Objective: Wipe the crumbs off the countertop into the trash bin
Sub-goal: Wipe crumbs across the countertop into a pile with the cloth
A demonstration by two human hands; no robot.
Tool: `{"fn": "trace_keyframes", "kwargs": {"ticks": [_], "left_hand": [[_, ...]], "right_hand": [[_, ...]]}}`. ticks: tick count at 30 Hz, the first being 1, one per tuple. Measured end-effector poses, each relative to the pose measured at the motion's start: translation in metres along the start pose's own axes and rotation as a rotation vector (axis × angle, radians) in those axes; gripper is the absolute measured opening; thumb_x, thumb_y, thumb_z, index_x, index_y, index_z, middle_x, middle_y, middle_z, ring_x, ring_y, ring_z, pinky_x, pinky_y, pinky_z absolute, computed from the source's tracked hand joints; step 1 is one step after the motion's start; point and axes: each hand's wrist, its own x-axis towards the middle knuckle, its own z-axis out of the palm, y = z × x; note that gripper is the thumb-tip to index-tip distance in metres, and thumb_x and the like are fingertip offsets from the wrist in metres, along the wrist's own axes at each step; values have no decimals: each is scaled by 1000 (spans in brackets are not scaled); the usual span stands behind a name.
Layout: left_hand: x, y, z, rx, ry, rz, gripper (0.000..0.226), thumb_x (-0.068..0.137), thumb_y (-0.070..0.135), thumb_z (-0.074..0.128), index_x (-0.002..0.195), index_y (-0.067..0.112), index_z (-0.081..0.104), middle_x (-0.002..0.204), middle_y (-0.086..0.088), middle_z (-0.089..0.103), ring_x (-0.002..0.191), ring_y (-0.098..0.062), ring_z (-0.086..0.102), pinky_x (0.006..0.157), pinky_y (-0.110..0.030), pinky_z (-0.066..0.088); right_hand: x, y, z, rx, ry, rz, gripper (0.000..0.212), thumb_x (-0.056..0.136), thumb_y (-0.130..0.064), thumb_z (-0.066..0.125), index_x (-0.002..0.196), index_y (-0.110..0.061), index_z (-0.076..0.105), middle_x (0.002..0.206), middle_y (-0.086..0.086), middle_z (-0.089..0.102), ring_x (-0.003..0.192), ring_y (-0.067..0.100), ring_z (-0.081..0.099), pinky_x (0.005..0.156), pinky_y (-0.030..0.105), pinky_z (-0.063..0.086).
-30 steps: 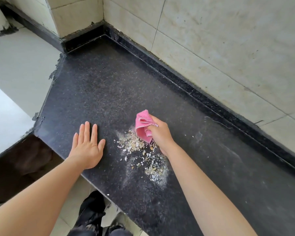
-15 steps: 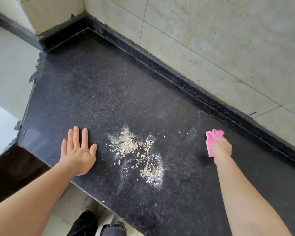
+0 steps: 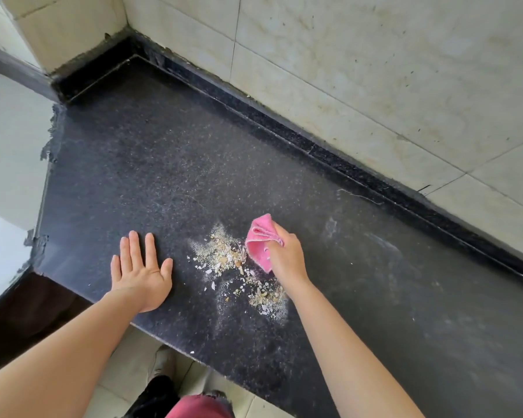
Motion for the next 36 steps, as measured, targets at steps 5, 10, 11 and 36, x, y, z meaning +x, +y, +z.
{"fn": "trace_keyframes", "kwargs": {"ticks": [5,10,11,36], "left_hand": [[-1,1,0,-22,-6,2,69,94,55,6,146,22,-27,152,-4,-37,140,-21,-33,116,-41,-16],[3,-1,5,-32,-1,16,69,93,56,4,144,24,-29,150,-3,-40,138,-21,-36,114,-40,-18],[3,-1,6,-34,6,20,69,93,57,4,144,24,-30,149,-2,-41,138,-21,-37,114,-40,-19],[1,-2,7,-63,18,48,69,94,56,4,142,22,-32,150,-4,-40,137,-21,-37,111,-40,-22]], "right_hand": [[35,-5,-65,104,193,173,44,80,-8,52,87,-47,72,79,-14,69,70,6,63,62,21,46],[83,9,-89,-138,217,268,30,80,-3,49,103,-10,67,68,5,65,59,17,58,56,27,42],[87,12,-86,-243,227,233,26,82,-5,47,100,-9,66,74,8,68,66,22,61,60,30,44],[53,-3,18,-1039,16,-520,35,87,-3,52,122,-5,51,107,8,56,98,23,50,83,30,41]]}}
